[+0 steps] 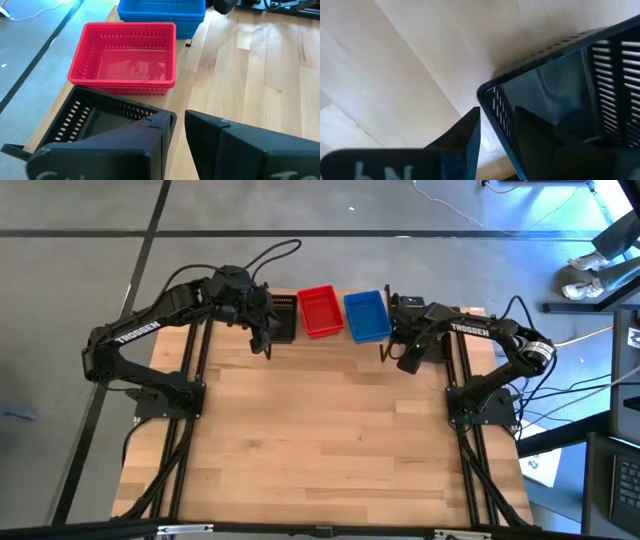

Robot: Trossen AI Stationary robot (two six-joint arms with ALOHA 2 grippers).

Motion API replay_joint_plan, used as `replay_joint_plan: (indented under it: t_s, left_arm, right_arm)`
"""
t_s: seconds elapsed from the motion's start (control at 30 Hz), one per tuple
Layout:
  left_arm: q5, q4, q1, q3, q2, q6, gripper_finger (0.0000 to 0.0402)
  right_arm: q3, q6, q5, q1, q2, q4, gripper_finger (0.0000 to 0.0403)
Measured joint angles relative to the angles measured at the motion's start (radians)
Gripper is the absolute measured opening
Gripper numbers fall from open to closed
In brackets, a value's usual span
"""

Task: Stack baskets on shelf by color
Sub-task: Stack the black bin on the black bin on the shelf

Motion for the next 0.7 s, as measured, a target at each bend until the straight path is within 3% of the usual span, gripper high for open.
replay_joint_plan:
  t_s: [0.7]
  left_arm:
    - [0.000, 0.000, 0.000, 0.000, 0.000, 0.000, 0.0053]
  right_arm:
    - [0.000, -0.002, -0.082, -0.059, 0.041, 0.034, 0.0119]
